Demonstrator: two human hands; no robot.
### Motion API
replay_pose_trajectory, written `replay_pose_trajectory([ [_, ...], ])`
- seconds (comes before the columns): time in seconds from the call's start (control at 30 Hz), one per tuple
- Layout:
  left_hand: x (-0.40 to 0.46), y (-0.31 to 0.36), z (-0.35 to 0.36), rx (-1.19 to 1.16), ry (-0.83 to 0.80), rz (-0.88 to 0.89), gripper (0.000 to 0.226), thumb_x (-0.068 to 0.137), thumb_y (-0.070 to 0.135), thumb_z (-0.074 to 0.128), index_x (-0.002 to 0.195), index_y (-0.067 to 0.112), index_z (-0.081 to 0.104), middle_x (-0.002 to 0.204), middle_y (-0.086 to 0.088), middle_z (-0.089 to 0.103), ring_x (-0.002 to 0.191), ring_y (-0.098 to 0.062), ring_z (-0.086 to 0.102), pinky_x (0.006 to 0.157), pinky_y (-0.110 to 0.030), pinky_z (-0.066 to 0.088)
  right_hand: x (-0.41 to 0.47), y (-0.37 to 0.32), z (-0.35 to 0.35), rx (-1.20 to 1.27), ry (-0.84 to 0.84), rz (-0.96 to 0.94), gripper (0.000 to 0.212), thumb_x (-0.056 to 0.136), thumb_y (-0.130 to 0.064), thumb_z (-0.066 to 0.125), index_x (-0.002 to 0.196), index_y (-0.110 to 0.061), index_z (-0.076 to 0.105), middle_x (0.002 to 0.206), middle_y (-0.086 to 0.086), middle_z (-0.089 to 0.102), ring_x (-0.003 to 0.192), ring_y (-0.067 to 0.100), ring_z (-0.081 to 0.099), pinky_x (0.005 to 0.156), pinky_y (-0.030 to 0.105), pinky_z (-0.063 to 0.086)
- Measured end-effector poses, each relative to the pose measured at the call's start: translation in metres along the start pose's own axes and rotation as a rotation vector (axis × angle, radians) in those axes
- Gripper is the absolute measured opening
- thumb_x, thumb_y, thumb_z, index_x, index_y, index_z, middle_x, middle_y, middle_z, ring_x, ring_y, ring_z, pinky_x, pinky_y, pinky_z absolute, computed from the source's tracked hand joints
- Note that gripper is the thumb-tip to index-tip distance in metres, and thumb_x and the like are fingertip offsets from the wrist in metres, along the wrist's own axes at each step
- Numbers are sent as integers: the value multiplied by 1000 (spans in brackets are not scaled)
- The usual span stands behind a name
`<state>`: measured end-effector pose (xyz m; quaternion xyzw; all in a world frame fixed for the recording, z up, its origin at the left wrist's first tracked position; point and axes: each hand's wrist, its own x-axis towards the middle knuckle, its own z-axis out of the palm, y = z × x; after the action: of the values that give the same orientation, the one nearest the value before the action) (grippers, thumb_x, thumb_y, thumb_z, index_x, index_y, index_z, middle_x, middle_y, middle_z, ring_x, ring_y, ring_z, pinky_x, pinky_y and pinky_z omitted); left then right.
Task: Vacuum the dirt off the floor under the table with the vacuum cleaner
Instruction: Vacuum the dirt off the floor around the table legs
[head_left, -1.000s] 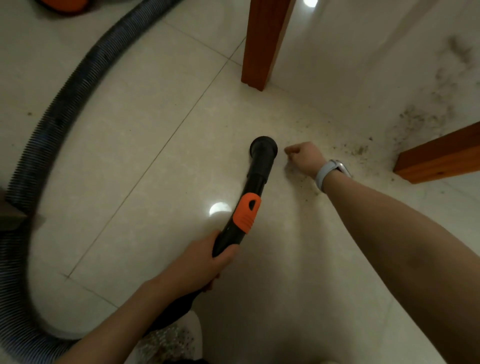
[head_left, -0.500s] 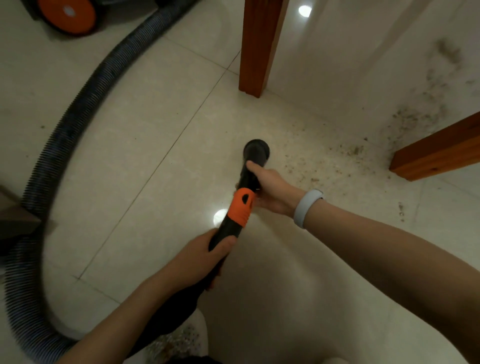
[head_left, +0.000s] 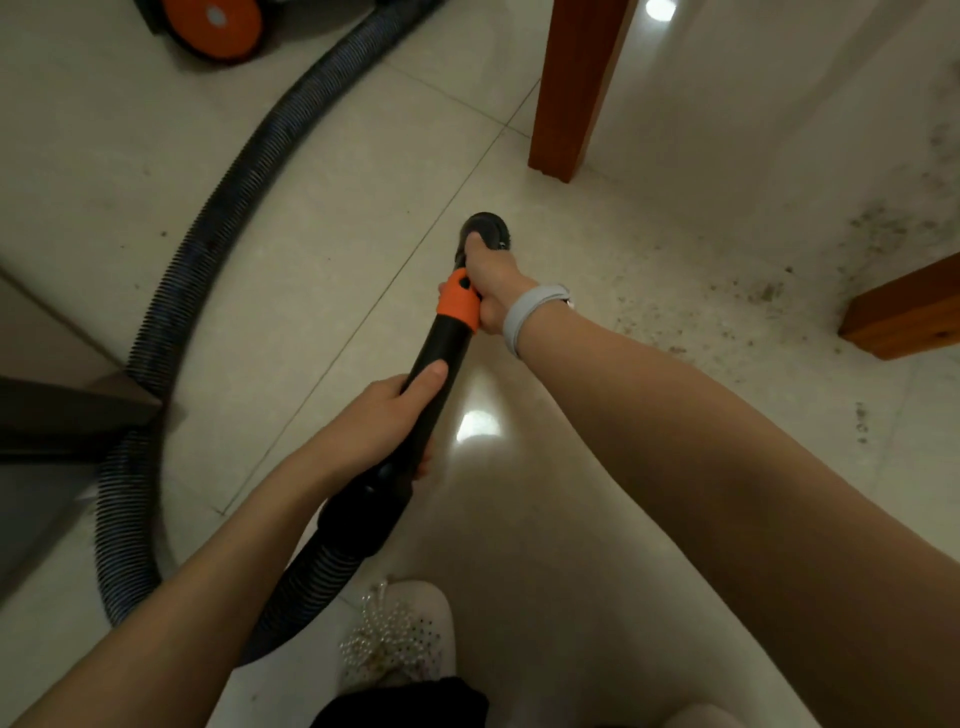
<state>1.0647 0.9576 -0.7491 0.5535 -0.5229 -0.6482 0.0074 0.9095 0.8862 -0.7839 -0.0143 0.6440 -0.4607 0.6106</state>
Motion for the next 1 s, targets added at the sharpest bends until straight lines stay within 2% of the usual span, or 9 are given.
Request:
replay_pose_trajectory([
  [0.07,-6,-6,3,54,-19,6,38,96,45,42,83,10,51,58,-10,56,47,-21,55,47,-27,47,-1,15,-6,20,38,19,32,101,-36,39,108,-5,43,71,13,53,58,23,54,55,35,49],
  [0.2,-11,-29,7,168,73,50,35,96,46,41,82,15,52,57,-4,60,45,-17,57,49,-27,46,1,41,-8,-1,45,35,28,98,-34,46,100,-6,46,84,14,55,75,30,60,74,44,55],
  [0.33,3,-28,-16,171,268,50,43,96,48,39,83,11,55,61,-8,63,47,-20,60,49,-27,47,-1,39,37,-31,-136,29,25,94,-28,55,84,-9,43,76,11,51,68,30,57,72,46,57],
  [0.4,13,-22,-31,125,305,34,48,96,50,38,85,7,56,64,-10,64,51,-22,61,52,-28,48,-7,33,60,-82,-217,58,28,97,-32,50,92,-5,44,77,13,50,60,26,56,57,37,55],
  [0.57,31,3,-44,-74,199,40,48,96,54,38,80,10,53,62,-10,60,56,-25,59,63,-37,51,1,-3,80,-125,-165,37,39,101,-32,41,125,-2,40,83,16,51,56,24,53,49,33,50],
  [0.67,29,11,-40,-59,119,44,48,95,55,37,82,11,51,61,-11,59,54,-26,58,61,-37,51,-4,-9,66,-79,-115,58,36,101,-33,40,120,-3,41,79,14,49,57,24,52,51,33,48],
  [0.83,1,-12,-13,82,-56,25,41,96,47,39,80,10,47,54,-9,56,42,-20,54,44,-24,45,-40,32,10,90,-70,136,28,100,-36,42,105,-8,38,84,14,47,58,26,55,50,35,52],
  [0.9,-10,-21,-1,118,-158,19,37,96,44,40,83,10,46,52,-6,54,40,-17,51,43,-23,44,-60,50,-12,168,-12,142,28,100,-36,42,98,-7,39,85,14,46,58,26,55,50,34,53],
  [1.0,-19,-26,8,230,-311,-19,38,97,44,39,97,7,48,60,-8,54,45,-16,51,48,-25,46,-84,70,-36,236,58,141,33,101,-37,37,107,-5,37,98,17,46,63,27,57,59,39,54],
])
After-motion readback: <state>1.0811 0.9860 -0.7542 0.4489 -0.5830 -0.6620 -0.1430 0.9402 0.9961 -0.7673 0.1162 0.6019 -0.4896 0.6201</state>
